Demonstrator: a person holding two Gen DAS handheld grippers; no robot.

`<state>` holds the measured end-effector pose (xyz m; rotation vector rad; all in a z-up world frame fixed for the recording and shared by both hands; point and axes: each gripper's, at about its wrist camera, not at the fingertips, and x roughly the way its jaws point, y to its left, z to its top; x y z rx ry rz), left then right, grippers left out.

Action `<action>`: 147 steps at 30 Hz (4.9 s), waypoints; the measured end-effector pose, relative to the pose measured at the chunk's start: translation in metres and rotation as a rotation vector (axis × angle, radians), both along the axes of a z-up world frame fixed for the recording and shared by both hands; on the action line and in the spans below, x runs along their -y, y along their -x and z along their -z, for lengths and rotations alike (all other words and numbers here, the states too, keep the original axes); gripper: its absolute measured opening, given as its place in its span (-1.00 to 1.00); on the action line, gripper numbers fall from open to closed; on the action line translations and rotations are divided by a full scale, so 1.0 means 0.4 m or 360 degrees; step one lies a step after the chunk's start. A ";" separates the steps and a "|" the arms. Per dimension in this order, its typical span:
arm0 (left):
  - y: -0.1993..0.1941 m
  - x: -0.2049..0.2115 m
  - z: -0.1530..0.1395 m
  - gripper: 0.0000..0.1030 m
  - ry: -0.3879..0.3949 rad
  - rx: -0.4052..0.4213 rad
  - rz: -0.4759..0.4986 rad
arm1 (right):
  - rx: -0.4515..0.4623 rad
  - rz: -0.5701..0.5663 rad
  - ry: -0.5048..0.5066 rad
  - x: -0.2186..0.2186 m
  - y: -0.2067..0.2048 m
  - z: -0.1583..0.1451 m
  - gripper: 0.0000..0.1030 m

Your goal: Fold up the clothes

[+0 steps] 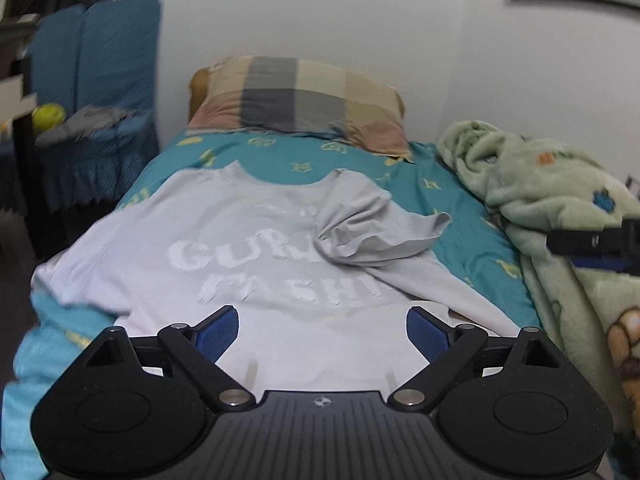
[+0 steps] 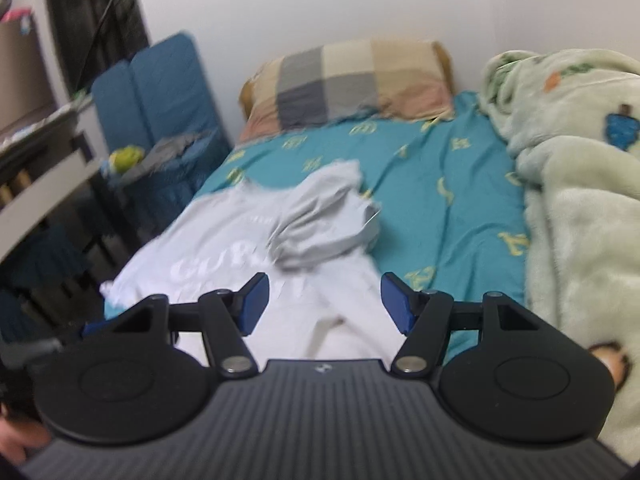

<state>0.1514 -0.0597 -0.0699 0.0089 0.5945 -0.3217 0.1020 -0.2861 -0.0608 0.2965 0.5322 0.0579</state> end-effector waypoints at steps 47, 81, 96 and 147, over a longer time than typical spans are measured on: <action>-0.662 -0.171 0.061 -0.07 0.0441 -0.0502 -0.0546 | -0.0128 0.0147 -0.0321 0.121 -0.114 0.104 0.29; 0.392 0.478 0.178 -0.27 -0.0452 -0.0242 0.0635 | -0.0134 0.0260 -0.0393 0.263 0.075 0.020 0.29; 0.406 0.119 -0.064 -0.92 0.0393 -0.0519 0.0243 | 0.0173 0.0146 -0.0612 0.311 0.121 -0.032 0.29; -0.342 -0.822 0.276 0.33 0.1528 -0.0525 -0.1143 | -0.0395 -0.0421 -0.0267 -0.128 -0.104 0.194 -0.74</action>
